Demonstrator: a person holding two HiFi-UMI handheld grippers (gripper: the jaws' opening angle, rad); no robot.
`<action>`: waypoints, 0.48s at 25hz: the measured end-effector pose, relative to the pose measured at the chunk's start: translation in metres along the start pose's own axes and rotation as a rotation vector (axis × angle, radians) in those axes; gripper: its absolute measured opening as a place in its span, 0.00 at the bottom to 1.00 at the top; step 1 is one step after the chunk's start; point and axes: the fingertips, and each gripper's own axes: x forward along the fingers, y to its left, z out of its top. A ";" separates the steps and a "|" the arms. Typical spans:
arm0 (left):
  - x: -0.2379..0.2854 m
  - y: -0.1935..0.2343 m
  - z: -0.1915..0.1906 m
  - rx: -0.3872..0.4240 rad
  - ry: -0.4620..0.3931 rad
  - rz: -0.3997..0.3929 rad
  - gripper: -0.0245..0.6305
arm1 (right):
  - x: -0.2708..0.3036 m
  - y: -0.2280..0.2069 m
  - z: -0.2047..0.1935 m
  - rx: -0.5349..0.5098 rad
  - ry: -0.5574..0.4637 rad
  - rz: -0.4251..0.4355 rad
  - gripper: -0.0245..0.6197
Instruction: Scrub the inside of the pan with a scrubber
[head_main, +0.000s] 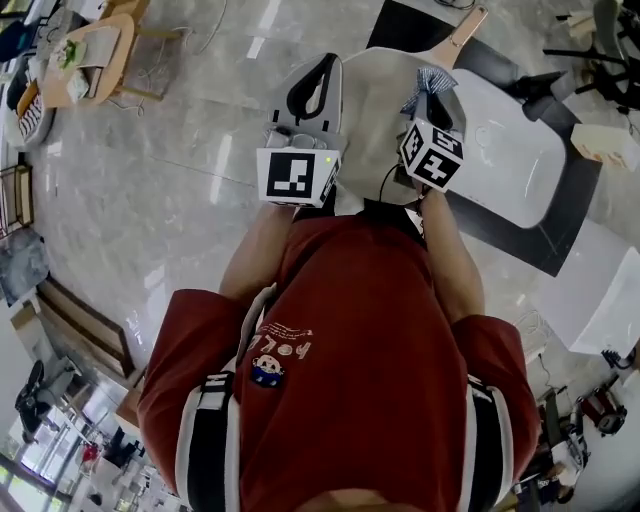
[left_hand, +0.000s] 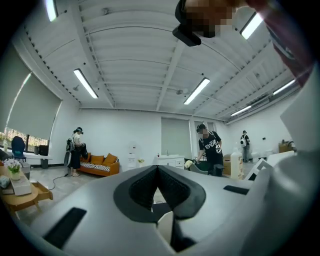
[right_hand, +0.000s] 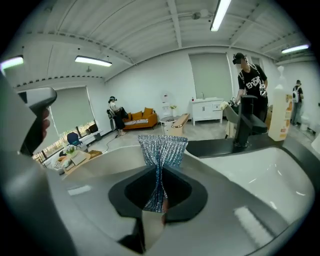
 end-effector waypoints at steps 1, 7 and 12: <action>0.001 0.004 -0.002 -0.003 -0.001 -0.016 0.05 | 0.004 -0.001 -0.002 -0.004 -0.003 -0.021 0.12; 0.007 0.013 -0.015 -0.023 0.010 -0.072 0.05 | 0.020 -0.008 -0.014 -0.004 -0.019 -0.078 0.13; 0.009 0.015 -0.022 -0.015 0.031 -0.085 0.05 | 0.027 -0.004 -0.017 -0.019 -0.020 -0.060 0.13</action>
